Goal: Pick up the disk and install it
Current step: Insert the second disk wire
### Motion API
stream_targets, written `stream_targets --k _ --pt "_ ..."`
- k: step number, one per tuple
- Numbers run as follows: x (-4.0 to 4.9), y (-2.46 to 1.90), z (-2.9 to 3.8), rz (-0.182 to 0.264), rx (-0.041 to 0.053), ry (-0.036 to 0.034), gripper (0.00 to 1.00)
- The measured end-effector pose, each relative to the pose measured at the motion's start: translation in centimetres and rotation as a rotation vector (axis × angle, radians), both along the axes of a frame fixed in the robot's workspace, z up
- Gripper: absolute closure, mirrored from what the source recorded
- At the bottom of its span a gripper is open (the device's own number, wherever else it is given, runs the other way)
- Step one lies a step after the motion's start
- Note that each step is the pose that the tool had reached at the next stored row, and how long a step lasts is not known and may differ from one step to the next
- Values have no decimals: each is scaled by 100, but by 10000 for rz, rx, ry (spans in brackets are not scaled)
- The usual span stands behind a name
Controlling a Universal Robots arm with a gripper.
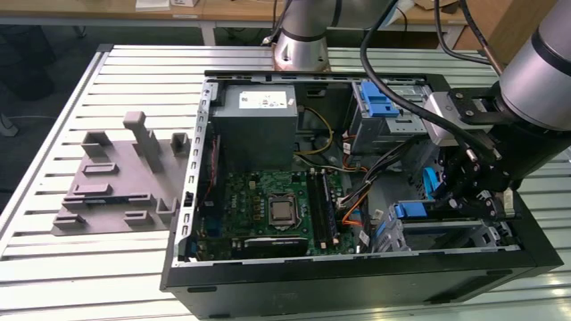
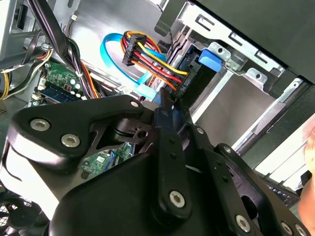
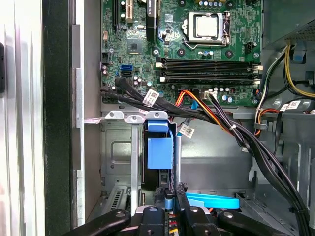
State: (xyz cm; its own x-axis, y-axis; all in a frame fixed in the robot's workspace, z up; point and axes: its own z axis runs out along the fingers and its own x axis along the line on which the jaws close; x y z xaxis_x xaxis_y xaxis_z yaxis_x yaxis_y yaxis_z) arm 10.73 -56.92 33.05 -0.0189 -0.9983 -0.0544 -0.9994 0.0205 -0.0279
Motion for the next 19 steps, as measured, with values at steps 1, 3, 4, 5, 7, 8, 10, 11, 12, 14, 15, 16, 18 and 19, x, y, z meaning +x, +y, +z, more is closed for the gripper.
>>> stream_targets --k 1,3,4,5,7,8,10,11,12,14,15,16,18,19 --pt "0 0 0 -1 0 0 76" --pt "0 0 0 0 0 0 76" --pt "1 0 0 0 1 0 76" --pt "1 0 0 0 0 0 76" --pt "1 0 5 0 4 0 76" --pt "1 0 14 0 2 0 76" --pt "1 0 16 0 2 0 76" --pt "1 0 19 0 0 0 76" --pt "1 0 21 0 1 0 76" --pt "1 0 25 0 0 0 76" --pt "1 0 26 -1 2 0 76" --pt "1 0 28 0 1 0 76" --pt "1 0 37 -1 -2 0 76" --pt "1 0 40 0 -1 0 76"
